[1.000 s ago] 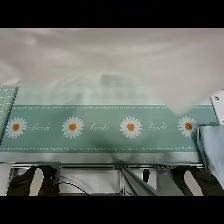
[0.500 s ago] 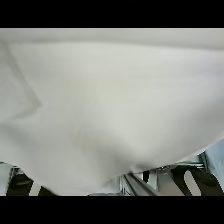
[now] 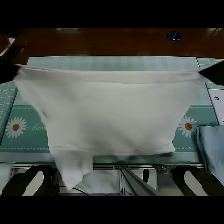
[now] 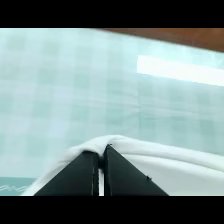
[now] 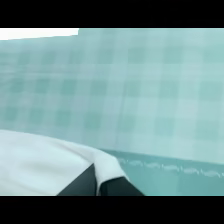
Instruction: Fold the shirts.
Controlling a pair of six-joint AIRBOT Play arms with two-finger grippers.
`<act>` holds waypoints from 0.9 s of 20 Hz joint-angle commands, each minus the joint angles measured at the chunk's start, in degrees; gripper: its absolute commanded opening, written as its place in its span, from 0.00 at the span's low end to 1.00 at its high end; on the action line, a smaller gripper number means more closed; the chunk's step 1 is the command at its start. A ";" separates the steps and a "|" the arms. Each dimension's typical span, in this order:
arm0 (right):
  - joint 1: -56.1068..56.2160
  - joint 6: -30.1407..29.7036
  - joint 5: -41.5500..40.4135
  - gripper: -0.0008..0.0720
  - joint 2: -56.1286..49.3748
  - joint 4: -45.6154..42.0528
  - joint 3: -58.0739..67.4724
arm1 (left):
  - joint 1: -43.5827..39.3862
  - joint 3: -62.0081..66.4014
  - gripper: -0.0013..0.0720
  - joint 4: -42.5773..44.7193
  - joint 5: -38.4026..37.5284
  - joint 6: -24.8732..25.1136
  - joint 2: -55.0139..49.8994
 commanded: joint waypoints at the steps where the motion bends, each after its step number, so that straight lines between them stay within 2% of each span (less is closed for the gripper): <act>1: -0.02 -3.06 -11.61 0.04 -15.12 4.48 -1.16 | -3.82 1.07 0.04 -2.05 9.94 0.11 -16.63; 5: 0.02 -3.34 -12.09 0.04 -34.91 10.01 9.73 | -5.73 13.55 0.04 -2.29 7.58 -1.25 -35.63; 7: 0.02 -0.55 -12.09 0.04 -42.07 11.50 15.21 | -5.97 19.21 0.04 -4.24 7.19 -1.79 -42.27; 12: -0.04 0.20 -11.47 0.04 -49.68 13.88 20.57 | -6.27 23.89 0.04 -7.96 3.85 -3.54 -49.18; 14: -1.09 -0.31 -9.49 0.04 -49.59 13.55 21.27 | -4.55 24.52 0.04 -7.80 0.07 -0.22 -48.78; 16: -2.38 -0.87 -4.68 0.04 -49.59 13.60 22.64 | -3.02 25.79 0.04 -7.80 -7.39 1.62 -48.76; 18: -3.54 -3.28 2.21 0.04 -49.53 13.46 22.99 | -2.01 25.97 0.04 -7.41 -16.37 7.30 -48.68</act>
